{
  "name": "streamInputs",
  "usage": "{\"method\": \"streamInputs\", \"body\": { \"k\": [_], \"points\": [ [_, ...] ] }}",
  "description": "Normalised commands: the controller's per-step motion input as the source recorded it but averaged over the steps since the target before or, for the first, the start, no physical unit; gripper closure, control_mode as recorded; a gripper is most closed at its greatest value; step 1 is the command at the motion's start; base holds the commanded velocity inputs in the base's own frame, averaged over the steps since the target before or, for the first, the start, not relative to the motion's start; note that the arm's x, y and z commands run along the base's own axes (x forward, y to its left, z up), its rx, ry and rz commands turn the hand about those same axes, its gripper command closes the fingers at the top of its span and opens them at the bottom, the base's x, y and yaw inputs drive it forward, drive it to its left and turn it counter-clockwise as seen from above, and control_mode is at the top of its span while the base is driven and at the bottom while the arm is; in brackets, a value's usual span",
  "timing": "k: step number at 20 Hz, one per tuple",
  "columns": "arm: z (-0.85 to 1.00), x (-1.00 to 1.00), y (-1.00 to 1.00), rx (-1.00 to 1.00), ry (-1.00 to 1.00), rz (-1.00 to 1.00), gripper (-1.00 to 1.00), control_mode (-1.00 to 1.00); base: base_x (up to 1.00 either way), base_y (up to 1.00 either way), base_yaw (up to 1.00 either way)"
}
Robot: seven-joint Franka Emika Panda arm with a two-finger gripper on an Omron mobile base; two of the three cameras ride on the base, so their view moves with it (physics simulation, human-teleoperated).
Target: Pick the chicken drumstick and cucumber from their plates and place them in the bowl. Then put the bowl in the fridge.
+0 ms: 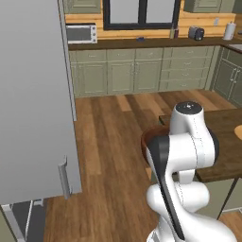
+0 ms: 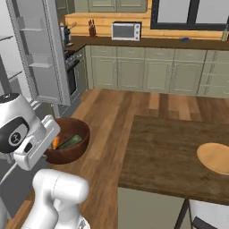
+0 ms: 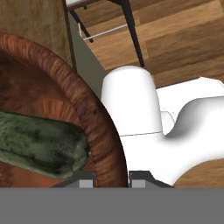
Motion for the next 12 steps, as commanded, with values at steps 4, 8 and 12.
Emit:
{"method": "streamInputs", "body": {
  "k": [4, 8, 12],
  "points": [
    [0.0, 0.0, 0.0, 0.0, 0.0, 0.0, 1.0, 1.0, 1.0, 0.0, 0.13],
    [0.0, 0.0, 0.0, 0.0, 0.0, 0.0, 1.0, 1.0, 1.0, 0.0, 0.16],
    [0.0, 0.0, 0.0, 0.0, 0.0, 0.0, 1.0, 1.0, 0.92, 0.41, 0.16]
  ]
}}
